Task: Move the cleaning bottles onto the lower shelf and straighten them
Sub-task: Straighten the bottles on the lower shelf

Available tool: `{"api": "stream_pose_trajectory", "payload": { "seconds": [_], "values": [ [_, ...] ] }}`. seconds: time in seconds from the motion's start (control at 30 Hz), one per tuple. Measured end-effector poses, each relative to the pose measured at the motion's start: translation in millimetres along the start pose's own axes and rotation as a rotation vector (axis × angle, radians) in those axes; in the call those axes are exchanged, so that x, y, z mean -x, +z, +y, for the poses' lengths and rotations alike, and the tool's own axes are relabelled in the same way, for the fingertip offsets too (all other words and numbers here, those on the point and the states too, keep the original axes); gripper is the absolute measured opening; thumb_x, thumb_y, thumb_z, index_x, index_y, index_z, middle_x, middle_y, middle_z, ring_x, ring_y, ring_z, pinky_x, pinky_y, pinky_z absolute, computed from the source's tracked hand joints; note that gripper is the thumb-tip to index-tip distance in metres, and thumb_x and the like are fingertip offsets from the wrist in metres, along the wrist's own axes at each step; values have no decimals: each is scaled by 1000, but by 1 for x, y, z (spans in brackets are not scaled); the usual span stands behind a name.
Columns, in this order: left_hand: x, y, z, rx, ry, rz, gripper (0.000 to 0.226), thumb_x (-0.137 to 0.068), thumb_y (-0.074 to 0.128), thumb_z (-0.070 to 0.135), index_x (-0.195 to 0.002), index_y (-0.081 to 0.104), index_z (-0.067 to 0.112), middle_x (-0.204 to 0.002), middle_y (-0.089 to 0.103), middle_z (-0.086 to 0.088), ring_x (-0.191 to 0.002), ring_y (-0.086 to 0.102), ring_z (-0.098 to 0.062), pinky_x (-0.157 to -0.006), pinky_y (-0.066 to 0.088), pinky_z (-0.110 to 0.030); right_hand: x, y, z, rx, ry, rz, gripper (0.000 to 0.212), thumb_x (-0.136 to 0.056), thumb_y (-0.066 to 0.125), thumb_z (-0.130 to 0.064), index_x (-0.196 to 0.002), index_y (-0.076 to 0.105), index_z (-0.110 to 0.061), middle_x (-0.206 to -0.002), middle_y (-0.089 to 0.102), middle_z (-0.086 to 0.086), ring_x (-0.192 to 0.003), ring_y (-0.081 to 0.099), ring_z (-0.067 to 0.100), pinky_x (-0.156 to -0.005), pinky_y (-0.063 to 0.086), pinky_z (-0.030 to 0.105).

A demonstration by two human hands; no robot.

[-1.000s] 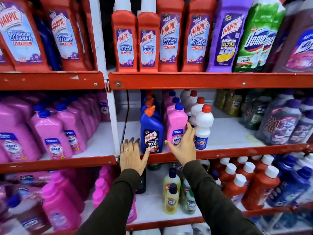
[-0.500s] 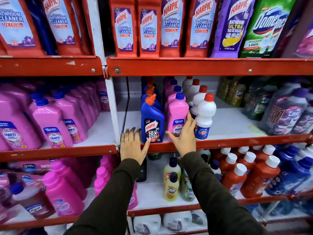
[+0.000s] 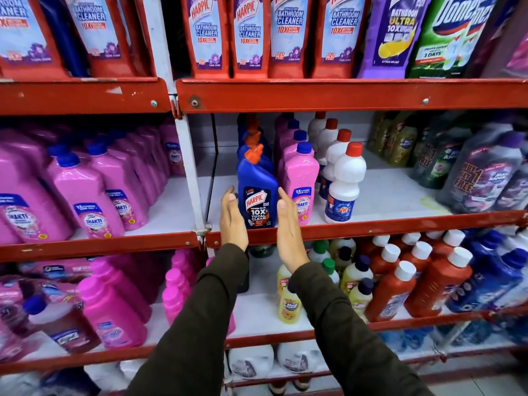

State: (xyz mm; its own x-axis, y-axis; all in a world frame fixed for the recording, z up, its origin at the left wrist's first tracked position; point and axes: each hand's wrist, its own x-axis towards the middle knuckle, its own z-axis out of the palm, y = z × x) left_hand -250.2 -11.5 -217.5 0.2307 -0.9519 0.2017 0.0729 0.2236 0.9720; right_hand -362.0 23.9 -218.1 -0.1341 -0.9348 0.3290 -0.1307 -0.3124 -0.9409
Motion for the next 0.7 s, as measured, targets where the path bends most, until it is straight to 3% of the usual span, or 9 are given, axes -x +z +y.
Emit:
{"api": "stream_pose_trajectory", "payload": {
  "seconds": [0.07, 0.17, 0.3, 0.5, 0.7],
  "values": [
    [2, 6, 2, 72, -24, -77, 63, -103, 23, 58, -153, 39, 24, -144, 58, -10, -130, 58, -21, -109, 49, -40, -5, 6, -2, -53, 52, -30, 64, -103, 28, -62, -160, 23, -33, -165, 27, -11, -148, 28, 2, -124, 26, 34],
    [2, 12, 1, 131, -45, -123, 61, -107, 19, 55, -154, 39, 22, -144, 59, -11, -132, 58, -23, -108, 50, -38, -12, 10, -5, -135, 85, -38, 65, -104, 28, -60, -161, 21, -29, -166, 30, -5, -148, 33, 7, -125, 31, 41],
    [-1, 12, 2, 126, -93, -159, 64, -105, 19, 58, -153, 40, 21, -144, 60, -10, -131, 58, -22, -115, 46, -45, -13, 6, -3, -154, 75, -44, 73, -98, 31, -68, -160, 25, -30, -162, 37, -7, -147, 38, 6, -124, 34, 42],
    [4, 10, 6, 67, -23, -170, 74, -94, 28, 70, -154, 36, 29, -145, 58, -7, -133, 57, -22, -116, 42, -54, -12, 3, 0, -171, 71, -81, 84, -90, 36, -77, -160, 25, -33, -164, 35, -8, -149, 36, 7, -124, 33, 44],
    [10, 11, 0, -43, 64, -117, 76, -93, 27, 70, -160, 18, 35, -167, 30, 0, -152, 31, -15, -126, 26, -50, -6, -4, -1, -108, 69, -86, 84, -89, 36, -79, -159, 28, -33, -163, 35, -9, -146, 36, 4, -125, 31, 41]
  ]
}}
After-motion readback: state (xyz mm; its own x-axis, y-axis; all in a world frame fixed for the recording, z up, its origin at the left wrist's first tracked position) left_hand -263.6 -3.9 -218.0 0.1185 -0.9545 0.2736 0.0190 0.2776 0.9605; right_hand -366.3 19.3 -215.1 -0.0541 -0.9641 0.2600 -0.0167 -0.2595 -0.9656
